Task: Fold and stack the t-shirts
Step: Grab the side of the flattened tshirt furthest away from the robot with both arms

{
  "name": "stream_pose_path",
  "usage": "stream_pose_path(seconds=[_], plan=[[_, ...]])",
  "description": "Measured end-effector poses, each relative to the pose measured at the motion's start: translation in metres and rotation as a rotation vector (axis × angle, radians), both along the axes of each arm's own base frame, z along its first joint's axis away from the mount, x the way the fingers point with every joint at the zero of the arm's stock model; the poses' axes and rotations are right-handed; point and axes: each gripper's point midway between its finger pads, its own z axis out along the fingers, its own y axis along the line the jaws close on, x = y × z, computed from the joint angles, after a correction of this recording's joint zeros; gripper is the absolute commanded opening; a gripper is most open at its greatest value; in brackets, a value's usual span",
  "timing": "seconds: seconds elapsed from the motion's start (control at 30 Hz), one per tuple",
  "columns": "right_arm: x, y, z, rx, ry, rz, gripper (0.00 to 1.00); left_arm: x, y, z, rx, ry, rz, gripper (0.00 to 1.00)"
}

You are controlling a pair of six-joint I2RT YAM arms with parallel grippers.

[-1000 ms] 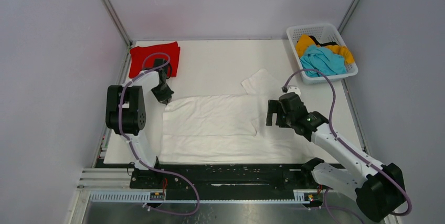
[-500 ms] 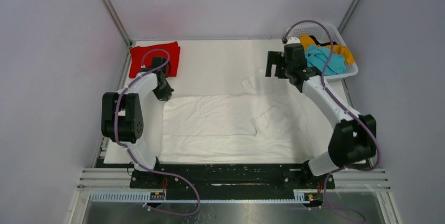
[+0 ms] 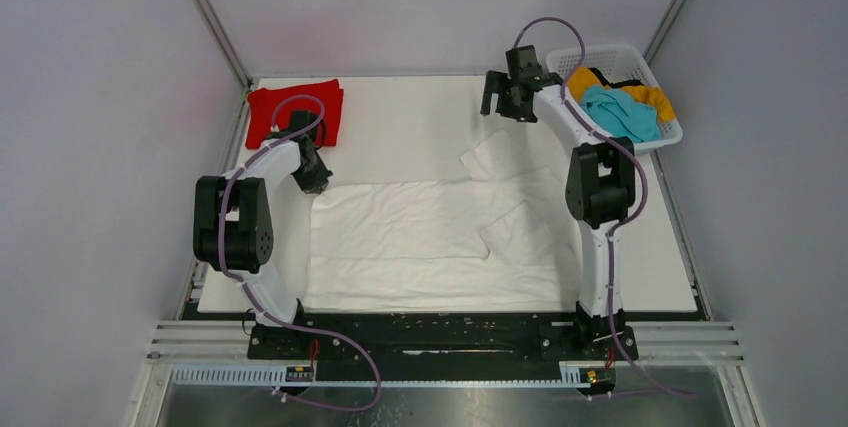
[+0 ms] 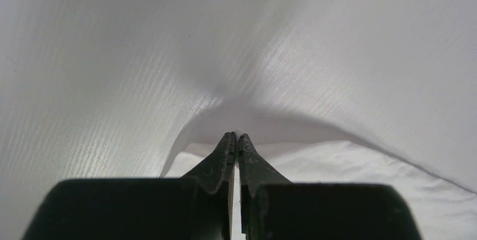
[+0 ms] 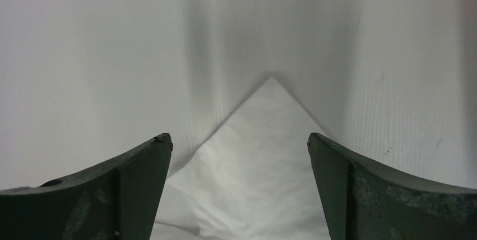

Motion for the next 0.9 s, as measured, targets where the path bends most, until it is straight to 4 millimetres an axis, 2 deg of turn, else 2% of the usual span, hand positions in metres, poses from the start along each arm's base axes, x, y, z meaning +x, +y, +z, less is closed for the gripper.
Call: stream_pose_path(seconds=[0.3, 0.4, 0.43, 0.6, 0.77, 0.9], plan=[[0.033, 0.009, -0.063, -0.005, 0.151, -0.049, 0.99, 0.001, -0.002, -0.001, -0.009, -0.003, -0.011, 0.00], [0.030, 0.008, -0.083, -0.010, 0.206, -0.059, 0.96, 0.001, -0.002, -0.001, -0.011, -0.003, -0.015, 0.00], [0.026, 0.008, -0.087, -0.015, 0.227, -0.059, 0.97, 0.000, -0.002, -0.001, -0.010, -0.002, -0.016, 0.00], [0.020, 0.015, -0.087, 0.025, 0.248, -0.044, 0.93, 0.000, -0.003, -0.001, -0.013, -0.002, -0.019, 0.00], [0.009, 0.013, -0.088, 0.015, 0.276, -0.023, 0.77, 0.000, -0.003, -0.001, -0.016, -0.001, -0.020, 0.00], [0.002, 0.007, -0.091, -0.019, 0.290, -0.019, 0.50, 0.000, -0.004, -0.001, -0.018, -0.002, -0.021, 0.00]])
